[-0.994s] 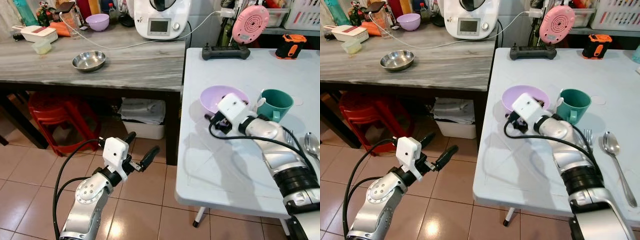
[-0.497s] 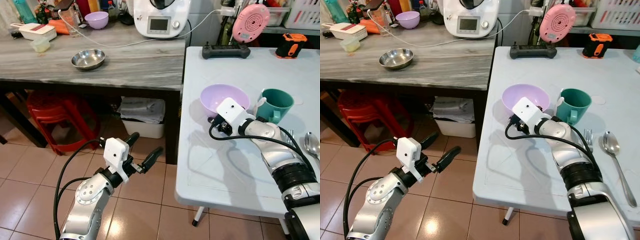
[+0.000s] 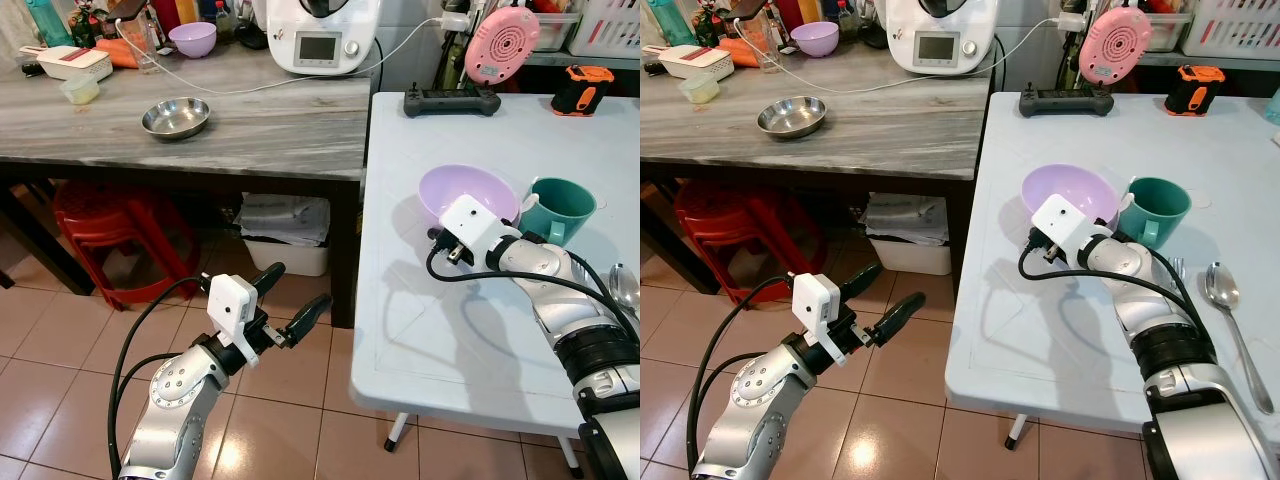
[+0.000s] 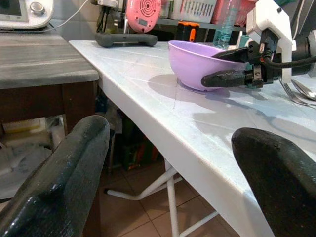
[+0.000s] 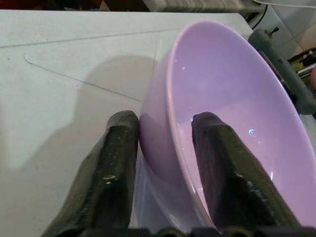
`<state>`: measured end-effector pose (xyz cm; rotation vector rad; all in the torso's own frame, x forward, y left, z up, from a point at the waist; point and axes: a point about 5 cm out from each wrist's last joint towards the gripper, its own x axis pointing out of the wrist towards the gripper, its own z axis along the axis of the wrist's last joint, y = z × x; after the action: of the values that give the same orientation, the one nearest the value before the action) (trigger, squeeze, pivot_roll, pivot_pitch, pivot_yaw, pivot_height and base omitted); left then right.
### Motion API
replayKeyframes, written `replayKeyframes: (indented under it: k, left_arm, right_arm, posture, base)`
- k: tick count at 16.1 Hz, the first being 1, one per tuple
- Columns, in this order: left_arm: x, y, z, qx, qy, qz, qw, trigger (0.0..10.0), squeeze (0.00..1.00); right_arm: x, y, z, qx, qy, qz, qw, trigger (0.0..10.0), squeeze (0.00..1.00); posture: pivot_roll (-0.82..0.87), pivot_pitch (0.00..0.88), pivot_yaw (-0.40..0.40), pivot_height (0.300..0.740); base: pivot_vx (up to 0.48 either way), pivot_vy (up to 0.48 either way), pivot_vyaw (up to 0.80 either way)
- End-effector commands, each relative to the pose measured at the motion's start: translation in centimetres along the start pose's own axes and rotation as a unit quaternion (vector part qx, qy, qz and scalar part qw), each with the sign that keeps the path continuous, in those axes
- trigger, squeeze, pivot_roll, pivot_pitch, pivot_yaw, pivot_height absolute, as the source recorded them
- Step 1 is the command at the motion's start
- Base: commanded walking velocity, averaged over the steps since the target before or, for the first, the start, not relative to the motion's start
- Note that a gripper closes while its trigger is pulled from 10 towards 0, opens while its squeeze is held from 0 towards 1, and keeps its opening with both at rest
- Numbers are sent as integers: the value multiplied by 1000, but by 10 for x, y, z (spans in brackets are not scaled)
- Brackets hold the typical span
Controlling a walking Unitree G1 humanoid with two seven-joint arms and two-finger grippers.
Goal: Setting the table
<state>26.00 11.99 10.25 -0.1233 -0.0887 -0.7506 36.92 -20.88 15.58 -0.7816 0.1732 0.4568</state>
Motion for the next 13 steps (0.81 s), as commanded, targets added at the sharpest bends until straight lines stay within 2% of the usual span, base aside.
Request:
replayKeyframes:
  k: [1,10,13]
  left_arm:
    - [-2,1,4,5,-2,-3,1000,10000,0]
    - [-2,3,3,8,2,3,1000,10000,0]
    - [-2,4,3,10,0,10,1000,10000,0]
  right_arm:
    - [0,-6,4,-6,-6,-3,1000,0,0]
    - [-1,-9,7,-10,-21,-9,1000,0,0]
    - [-2,-10,18,0,-65,-37,997,0,0]
  posture:
    - [-125,97,71,740]
    - [-119,91,72,740]
    - [-122,84,77,740]
  base:
    - [0,0,0]
    - [0,0,0]
    - [0,0,0]
